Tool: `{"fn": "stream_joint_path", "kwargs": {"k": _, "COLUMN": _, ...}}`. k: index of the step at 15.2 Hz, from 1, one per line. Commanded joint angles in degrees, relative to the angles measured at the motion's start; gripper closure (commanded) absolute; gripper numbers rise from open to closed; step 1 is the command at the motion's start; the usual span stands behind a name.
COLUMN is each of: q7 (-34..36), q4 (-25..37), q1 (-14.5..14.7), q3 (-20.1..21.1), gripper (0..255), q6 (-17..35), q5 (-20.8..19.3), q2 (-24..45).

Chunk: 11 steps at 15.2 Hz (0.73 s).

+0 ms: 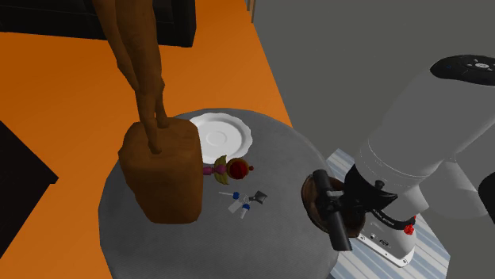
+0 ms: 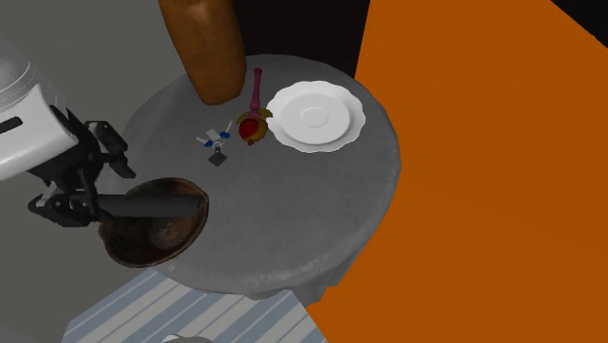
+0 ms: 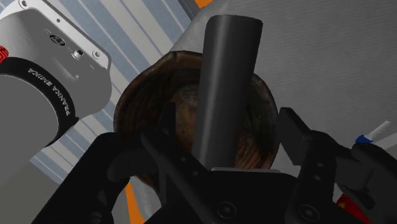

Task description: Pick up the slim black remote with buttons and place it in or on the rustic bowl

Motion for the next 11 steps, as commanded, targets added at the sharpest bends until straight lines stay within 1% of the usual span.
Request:
{"fn": "stream_joint_path", "kwargs": {"k": 1, "q7": 0.0, "q4": -1.5, "q1": 1.4, "q3": -0.3, "gripper": 0, "q6": 0.0, "q5": 0.0, "q2": -2.9}}
{"fn": "stream_joint_path", "kwargs": {"k": 4, "q7": 0.1, "q4": -1.3, "q1": 1.4, "q3": -0.3, "gripper": 0, "q6": 0.1, "q5": 0.0, "q2": -2.8}}
{"fn": "stream_joint_path", "kwargs": {"k": 8, "q7": 0.3, "q4": 5.2, "q1": -0.5, "q3": -4.5, "gripper": 0, "q6": -6.5, "q5": -4.1, "q2": -3.1}}
{"fn": "stream_joint_path", "kwargs": {"k": 11, "q7": 0.3, "q4": 5.2, "q1": -0.5, "q3": -4.4, "gripper": 0, "q6": -6.6, "q5": -4.1, "q2": -3.1}}
